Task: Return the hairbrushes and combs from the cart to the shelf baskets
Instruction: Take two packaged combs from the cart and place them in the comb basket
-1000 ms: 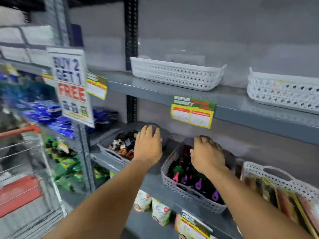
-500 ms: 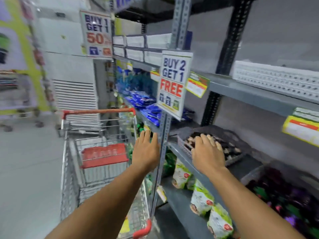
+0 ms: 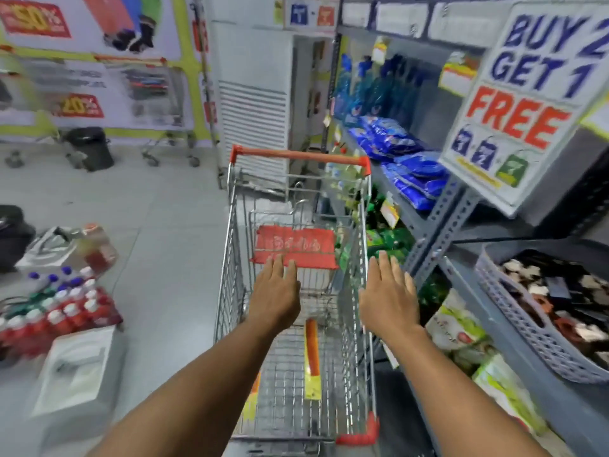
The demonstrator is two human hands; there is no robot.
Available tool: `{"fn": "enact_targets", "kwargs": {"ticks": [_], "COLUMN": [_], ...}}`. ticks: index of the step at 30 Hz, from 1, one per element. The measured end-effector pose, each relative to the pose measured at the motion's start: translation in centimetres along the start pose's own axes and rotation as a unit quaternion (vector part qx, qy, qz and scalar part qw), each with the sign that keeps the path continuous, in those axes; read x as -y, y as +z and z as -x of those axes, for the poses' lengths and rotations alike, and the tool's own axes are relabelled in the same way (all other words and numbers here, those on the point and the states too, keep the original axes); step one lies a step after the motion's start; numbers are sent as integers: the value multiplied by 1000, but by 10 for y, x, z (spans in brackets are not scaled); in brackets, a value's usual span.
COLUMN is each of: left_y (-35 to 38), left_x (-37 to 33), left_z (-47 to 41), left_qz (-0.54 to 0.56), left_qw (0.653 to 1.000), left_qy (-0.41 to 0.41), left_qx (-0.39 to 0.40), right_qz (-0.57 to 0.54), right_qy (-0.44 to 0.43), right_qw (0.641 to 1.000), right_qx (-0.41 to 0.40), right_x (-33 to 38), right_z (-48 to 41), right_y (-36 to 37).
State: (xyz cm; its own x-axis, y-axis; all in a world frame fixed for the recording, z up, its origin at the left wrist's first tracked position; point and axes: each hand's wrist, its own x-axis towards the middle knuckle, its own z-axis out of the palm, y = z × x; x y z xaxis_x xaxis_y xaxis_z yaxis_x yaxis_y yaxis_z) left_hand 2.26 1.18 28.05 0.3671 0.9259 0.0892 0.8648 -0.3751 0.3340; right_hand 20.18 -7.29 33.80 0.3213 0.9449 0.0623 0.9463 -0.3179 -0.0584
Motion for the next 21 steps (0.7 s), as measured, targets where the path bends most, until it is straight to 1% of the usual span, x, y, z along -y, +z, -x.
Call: {"fn": "enact_targets", "kwargs": {"ticks": [3,7,9,11,14,17,21], "left_y": [26,66,91,119,157,187,224], "left_x": [31,64,78,91,106,116,127], "left_z": [-5,-4,-2,0,3,10,23], "left_qz": [9,28,47,67,88,104,120], "left_qw": [998,993,985,970,948,927,891], "left_qy": [-43,-78,-114,-166,-217,-282,-366], "left_qx": [38,84,118,164,214,227,239], "right_qz": [-15,-48,-55,-69,-102,-119,-130], "right_qy": [-19,-19,-17,-8,20,53,118], "right_qw": [998,989,983,974,961,952,927], "right_qx": [59,141,174,215,255,276,330], "right_x": [18,36,43,48,51,49,45], "right_z": [-20,-32,-38,-44,-48,-51,-52], "right_y": [46,94,119,147,190,231,286]}}
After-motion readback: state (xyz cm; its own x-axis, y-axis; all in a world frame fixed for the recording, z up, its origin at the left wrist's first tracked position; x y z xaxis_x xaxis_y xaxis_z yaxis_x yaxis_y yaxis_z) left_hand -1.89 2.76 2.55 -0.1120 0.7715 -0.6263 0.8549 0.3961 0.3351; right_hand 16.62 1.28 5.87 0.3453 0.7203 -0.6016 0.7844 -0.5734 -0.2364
